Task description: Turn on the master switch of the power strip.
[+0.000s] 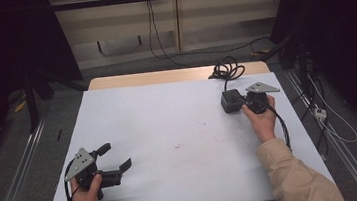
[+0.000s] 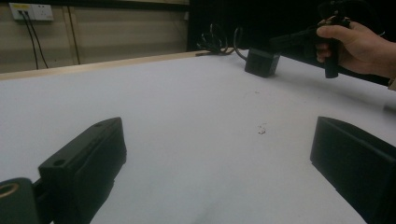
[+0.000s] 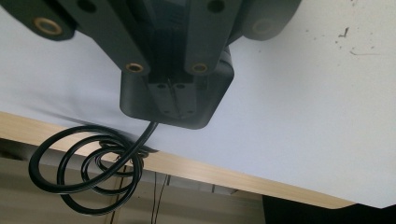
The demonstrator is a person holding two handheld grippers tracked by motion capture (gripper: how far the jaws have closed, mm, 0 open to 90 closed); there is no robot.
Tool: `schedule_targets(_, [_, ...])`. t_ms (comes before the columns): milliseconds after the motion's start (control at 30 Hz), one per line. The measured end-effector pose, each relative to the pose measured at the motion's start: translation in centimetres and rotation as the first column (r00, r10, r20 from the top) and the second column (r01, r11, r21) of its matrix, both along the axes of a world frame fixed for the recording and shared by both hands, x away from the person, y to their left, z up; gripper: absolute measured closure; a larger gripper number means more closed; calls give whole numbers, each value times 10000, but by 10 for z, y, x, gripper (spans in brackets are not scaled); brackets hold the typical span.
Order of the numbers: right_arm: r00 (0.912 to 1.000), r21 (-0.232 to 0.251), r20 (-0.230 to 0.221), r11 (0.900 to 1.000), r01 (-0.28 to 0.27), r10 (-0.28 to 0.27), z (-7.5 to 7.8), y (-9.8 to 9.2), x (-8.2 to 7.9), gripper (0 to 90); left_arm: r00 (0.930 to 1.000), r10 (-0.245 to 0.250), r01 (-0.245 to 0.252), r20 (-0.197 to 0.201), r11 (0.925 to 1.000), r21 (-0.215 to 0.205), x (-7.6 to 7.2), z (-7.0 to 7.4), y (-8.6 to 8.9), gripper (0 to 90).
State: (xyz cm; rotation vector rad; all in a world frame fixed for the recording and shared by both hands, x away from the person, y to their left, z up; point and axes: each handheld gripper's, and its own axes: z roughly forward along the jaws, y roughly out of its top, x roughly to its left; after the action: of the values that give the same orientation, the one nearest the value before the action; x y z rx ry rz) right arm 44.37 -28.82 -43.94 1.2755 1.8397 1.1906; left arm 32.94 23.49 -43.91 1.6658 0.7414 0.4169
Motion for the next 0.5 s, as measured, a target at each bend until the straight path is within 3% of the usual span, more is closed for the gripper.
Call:
schedule_targets(233, [10000, 361, 17, 9993, -11, 11, 1, -3, -2, 896, 10000, 54, -54, -10, 10000, -29, -1, 0, 1, 31])
schedule_targets(300, [10000, 503, -51, 9987, 69, -66, 3, -3, -2, 806, 10000, 53, -53, 1, 10000, -28, -1, 0, 1, 31])
schedule_targets(500, [9998, 749, -186, 9972, 66, -53, 3, 0, -4, 736, 10000, 61, -61, 5, 10000, -12, -1, 0, 2, 31])
